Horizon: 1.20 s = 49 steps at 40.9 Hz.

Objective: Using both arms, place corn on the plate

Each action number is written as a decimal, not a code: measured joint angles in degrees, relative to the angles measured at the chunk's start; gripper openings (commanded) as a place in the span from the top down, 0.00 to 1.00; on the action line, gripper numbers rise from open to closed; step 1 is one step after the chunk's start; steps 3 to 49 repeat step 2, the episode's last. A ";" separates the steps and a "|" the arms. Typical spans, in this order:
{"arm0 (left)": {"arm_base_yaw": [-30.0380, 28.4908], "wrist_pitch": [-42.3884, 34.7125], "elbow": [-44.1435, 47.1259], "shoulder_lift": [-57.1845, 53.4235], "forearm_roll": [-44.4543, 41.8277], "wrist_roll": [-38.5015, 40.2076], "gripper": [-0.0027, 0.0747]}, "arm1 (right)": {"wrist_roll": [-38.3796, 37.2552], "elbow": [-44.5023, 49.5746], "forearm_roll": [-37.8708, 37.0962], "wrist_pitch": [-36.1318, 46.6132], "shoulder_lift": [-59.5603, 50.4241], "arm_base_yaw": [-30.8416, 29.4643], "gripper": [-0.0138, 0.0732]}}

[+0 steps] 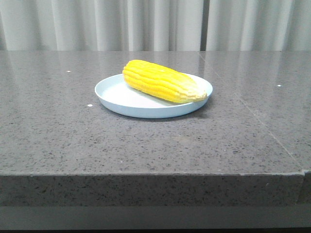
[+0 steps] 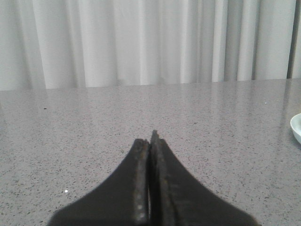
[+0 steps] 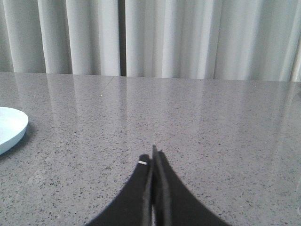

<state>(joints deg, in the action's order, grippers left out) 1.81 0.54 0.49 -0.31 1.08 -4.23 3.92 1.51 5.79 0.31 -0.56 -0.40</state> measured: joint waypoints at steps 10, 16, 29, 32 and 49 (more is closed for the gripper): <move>0.00 0.00 0.00 0.00 0.00 0.00 0.99 | 0.00 0.00 0.00 0.00 0.00 0.00 0.92; 0.00 0.00 0.00 0.00 0.00 0.00 0.99 | 0.00 0.00 0.00 0.00 0.00 0.00 0.92; 0.00 0.00 0.00 0.00 0.00 0.00 0.99 | 0.00 0.00 0.00 0.00 0.00 0.00 0.92; 0.00 0.00 0.00 0.00 0.00 0.00 0.99 | 0.00 0.00 0.00 0.00 0.00 0.00 0.92; 0.00 0.00 0.00 0.00 0.00 0.00 0.99 | 0.00 0.00 0.00 0.00 0.00 0.00 0.92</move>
